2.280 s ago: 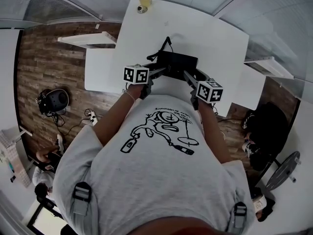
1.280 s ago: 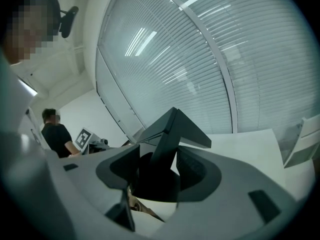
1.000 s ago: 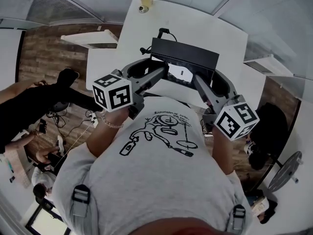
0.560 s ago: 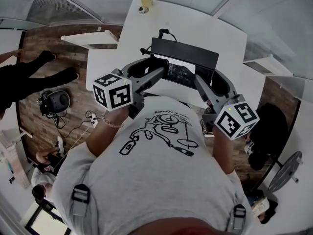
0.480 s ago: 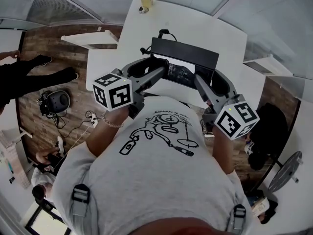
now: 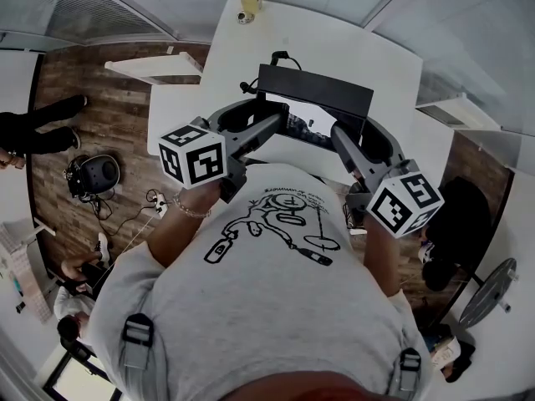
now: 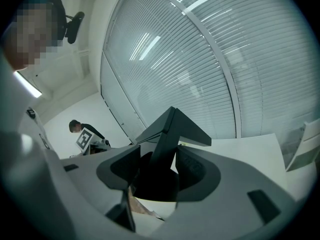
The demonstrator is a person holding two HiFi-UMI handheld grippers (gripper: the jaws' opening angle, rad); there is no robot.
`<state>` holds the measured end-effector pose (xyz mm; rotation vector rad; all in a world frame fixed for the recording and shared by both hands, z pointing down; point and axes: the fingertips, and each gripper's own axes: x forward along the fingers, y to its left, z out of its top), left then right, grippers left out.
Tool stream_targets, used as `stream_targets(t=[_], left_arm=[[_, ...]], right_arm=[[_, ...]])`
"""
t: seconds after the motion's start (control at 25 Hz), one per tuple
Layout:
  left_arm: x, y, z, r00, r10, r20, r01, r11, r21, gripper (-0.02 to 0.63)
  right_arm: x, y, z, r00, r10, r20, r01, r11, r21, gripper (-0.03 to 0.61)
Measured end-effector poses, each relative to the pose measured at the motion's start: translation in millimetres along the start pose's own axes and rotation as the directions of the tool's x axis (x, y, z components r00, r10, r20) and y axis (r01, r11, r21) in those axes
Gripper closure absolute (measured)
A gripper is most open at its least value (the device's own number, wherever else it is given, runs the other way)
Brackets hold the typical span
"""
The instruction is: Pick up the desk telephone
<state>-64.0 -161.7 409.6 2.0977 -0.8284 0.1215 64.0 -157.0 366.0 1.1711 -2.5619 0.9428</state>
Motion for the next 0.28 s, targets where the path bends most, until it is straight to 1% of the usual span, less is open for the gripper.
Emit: stream_targets(t=[0.28], left_arm=[[2.9,2.4,-3.1,1.0,-0.004,0.0,0.004,1.0,-0.004,0.368]], right_arm=[[0.8,-3.3,-3.3,1.0,-0.003,0.0,0.003,1.0,0.003,0.365]])
